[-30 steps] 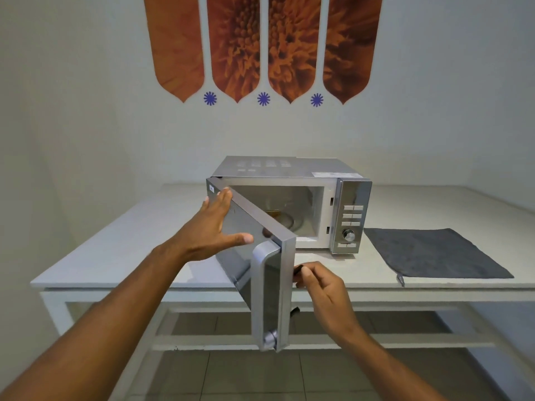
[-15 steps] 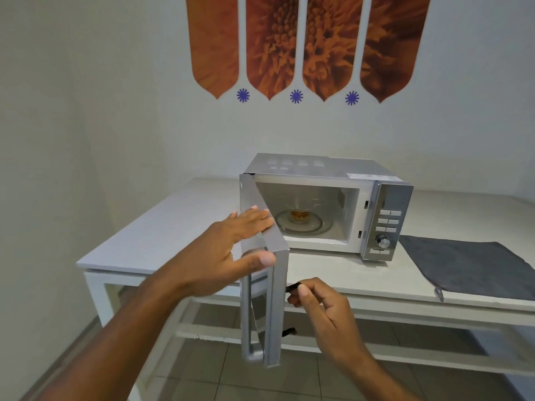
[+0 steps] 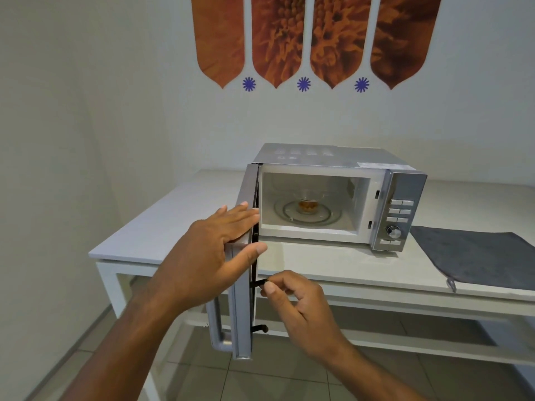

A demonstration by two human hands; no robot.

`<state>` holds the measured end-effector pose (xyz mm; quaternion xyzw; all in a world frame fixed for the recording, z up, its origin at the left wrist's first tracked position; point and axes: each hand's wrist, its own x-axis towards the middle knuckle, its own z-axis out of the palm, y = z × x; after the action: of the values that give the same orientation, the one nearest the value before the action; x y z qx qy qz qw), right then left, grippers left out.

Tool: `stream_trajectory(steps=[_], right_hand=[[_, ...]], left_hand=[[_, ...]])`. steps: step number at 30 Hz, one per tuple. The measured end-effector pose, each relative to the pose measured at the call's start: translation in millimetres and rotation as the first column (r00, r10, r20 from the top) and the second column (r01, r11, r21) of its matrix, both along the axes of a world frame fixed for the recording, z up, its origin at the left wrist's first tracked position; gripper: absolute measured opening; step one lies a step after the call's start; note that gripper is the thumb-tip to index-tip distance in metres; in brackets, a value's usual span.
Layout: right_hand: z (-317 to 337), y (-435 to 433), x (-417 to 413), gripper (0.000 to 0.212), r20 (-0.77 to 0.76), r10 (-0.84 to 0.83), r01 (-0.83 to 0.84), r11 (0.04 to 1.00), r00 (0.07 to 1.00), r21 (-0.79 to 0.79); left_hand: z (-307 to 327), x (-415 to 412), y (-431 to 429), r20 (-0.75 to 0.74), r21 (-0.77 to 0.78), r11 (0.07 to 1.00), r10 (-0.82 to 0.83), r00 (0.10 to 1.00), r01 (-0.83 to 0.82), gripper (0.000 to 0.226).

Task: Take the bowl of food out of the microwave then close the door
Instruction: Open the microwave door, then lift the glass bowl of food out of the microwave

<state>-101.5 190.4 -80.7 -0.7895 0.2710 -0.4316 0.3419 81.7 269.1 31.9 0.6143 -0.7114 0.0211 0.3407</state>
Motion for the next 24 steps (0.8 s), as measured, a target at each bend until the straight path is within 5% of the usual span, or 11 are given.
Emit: stream_trajectory(steps=[5, 8, 12, 14, 18, 21, 24], right_hand=[[2, 1, 0, 0.03, 0.009, -0.015, 0.015, 1.0, 1.0, -0.025], [1, -3, -7, 0.027, 0.001, -0.049, 0.049, 0.999, 0.999, -0.014], [2, -13, -22, 0.029, 0.009, -0.125, 0.125, 0.992, 0.992, 0.006], [4, -19, -31, 0.029, 0.057, -0.16, 0.159, 0.987, 0.985, 0.022], [3, -36, -49, 0.013, 0.107, -0.219, 0.212, 0.974, 0.97, 0.075], [1, -57, -59, 0.024, 0.1, -0.28, 0.269, 0.956, 0.955, 0.114], [0, -88, -64, 0.04, 0.096, -0.337, 0.322, 0.935, 0.937, 0.148]], left_hand=[[-3, 8, 8, 0.01, -0.055, 0.997, 0.055, 0.998, -0.055, 0.06], [-8, 3, 15, 0.043, -0.227, 0.968, 0.116, 0.992, -0.104, 0.055], [-25, -36, 27, -0.062, -0.66, 0.75, -0.006, 0.998, -0.036, 0.035], [-40, -68, 27, -0.089, -0.724, 0.689, -0.144, 0.986, 0.036, 0.027], [-64, -124, 1, -0.39, -0.564, 0.824, -0.317, 0.865, 0.048, 0.034], [-64, -148, -43, -0.701, -0.332, 0.943, -0.247, 0.669, 0.0, 0.035], [-65, -152, -100, -0.834, -0.196, 0.979, -0.137, 0.534, -0.055, 0.037]])
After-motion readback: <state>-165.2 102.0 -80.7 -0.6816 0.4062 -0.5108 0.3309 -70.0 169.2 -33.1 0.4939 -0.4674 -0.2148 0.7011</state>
